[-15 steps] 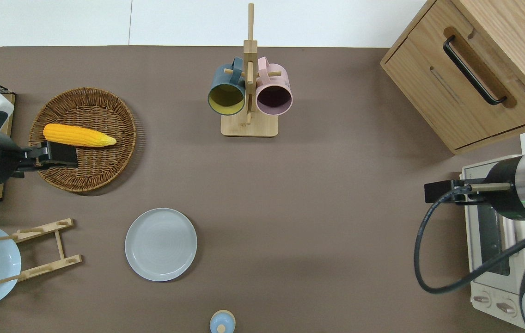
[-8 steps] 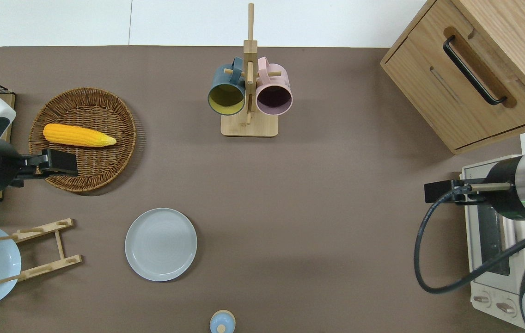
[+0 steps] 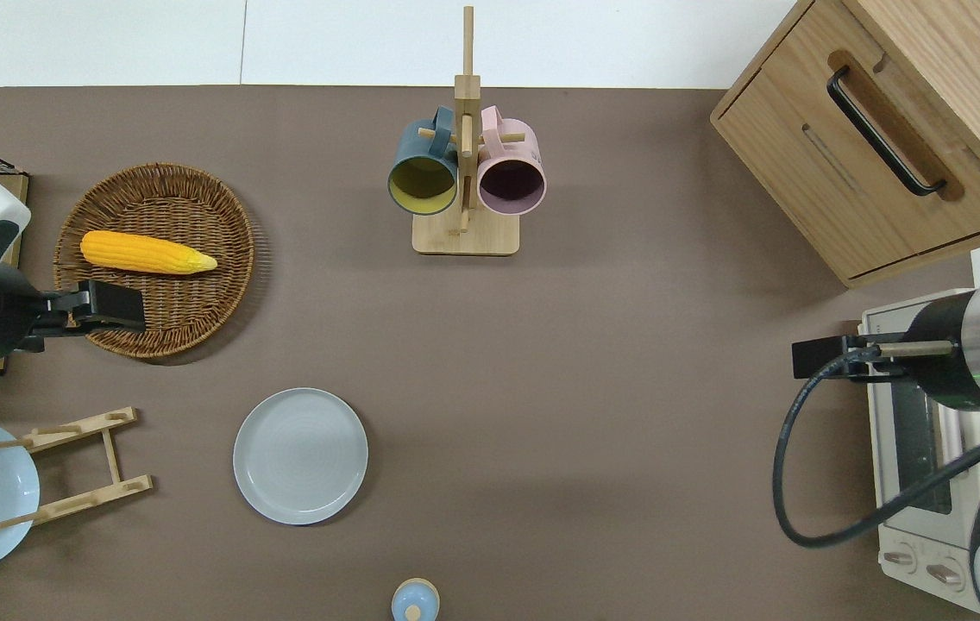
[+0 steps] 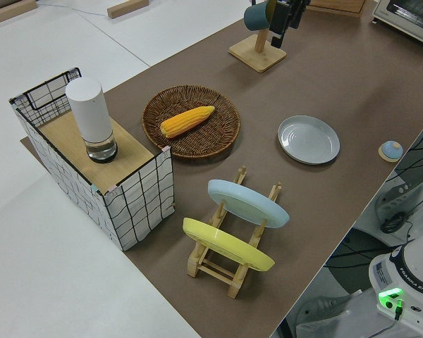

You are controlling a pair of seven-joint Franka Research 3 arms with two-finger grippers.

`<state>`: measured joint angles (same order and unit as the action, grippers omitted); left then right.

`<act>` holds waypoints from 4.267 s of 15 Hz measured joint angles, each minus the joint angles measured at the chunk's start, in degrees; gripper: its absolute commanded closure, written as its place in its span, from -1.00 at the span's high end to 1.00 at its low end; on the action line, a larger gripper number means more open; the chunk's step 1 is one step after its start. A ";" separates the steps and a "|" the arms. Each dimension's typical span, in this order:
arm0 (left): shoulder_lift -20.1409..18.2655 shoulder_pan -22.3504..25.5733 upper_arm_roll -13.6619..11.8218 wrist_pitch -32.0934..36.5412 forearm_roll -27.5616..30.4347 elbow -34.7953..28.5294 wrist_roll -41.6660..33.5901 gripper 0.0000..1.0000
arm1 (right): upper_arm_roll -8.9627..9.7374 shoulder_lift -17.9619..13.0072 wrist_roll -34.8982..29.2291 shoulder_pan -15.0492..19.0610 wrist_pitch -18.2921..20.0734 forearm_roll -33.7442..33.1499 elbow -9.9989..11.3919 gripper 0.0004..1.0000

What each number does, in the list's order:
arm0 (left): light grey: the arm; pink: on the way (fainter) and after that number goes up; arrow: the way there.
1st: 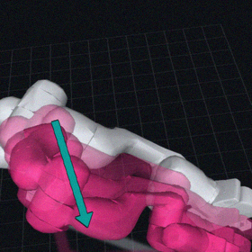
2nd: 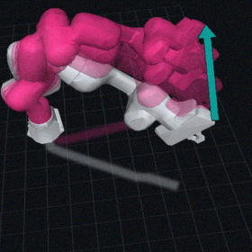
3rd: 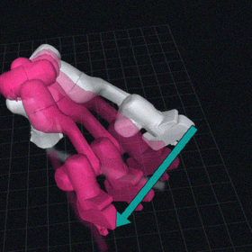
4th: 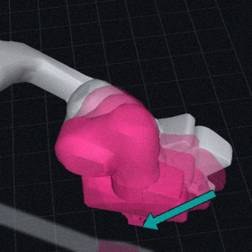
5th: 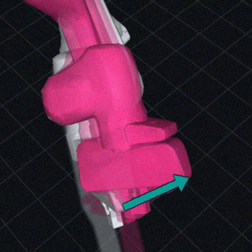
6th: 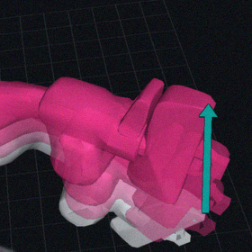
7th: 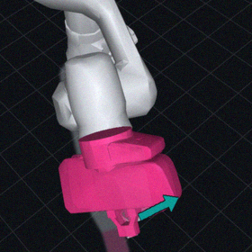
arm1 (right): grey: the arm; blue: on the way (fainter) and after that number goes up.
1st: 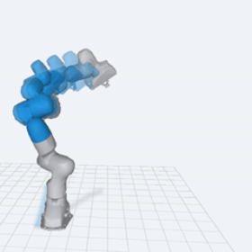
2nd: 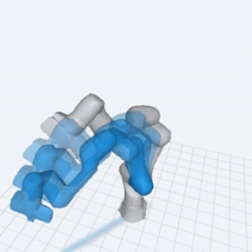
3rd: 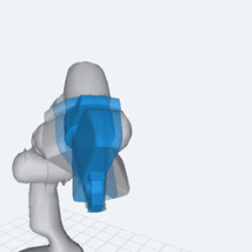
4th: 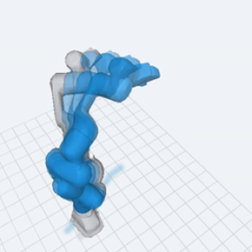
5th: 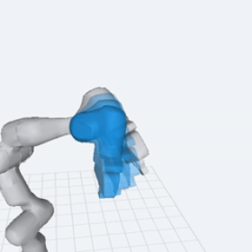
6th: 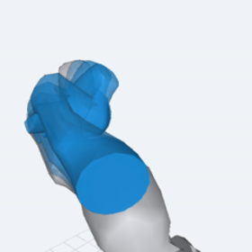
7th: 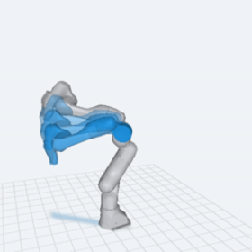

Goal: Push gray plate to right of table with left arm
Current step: 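Move the left gripper down toward the edge of the gray plate, then lower the left gripper against the plate rim nearest the robot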

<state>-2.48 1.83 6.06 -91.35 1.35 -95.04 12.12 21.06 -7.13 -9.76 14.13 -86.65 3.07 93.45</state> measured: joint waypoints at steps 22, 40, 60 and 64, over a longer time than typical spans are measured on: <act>-11.59 0.99 -0.01 -16.73 0.00 -35.90 -2.51 0.94 | 0.00 0.00 0.00 0.00 0.00 0.00 0.00 0.99; -12.80 0.22 -1.62 -32.17 4.48 -48.94 -1.98 0.95 | 0.00 0.00 0.00 0.00 0.00 0.00 0.00 0.99; -6.25 -1.71 -1.56 -40.83 4.92 -52.04 -2.62 0.39 | 0.00 0.00 0.00 0.00 0.00 0.00 0.00 0.99; -6.19 -2.52 -1.57 -40.83 6.02 -52.67 -2.62 0.21 | 0.00 0.00 0.00 0.00 0.00 0.00 0.00 0.99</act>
<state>-8.67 -0.69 4.49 -132.18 7.37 -147.72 9.50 21.06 -7.13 -9.76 14.13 -86.65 3.07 93.45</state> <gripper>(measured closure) 0.308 0.004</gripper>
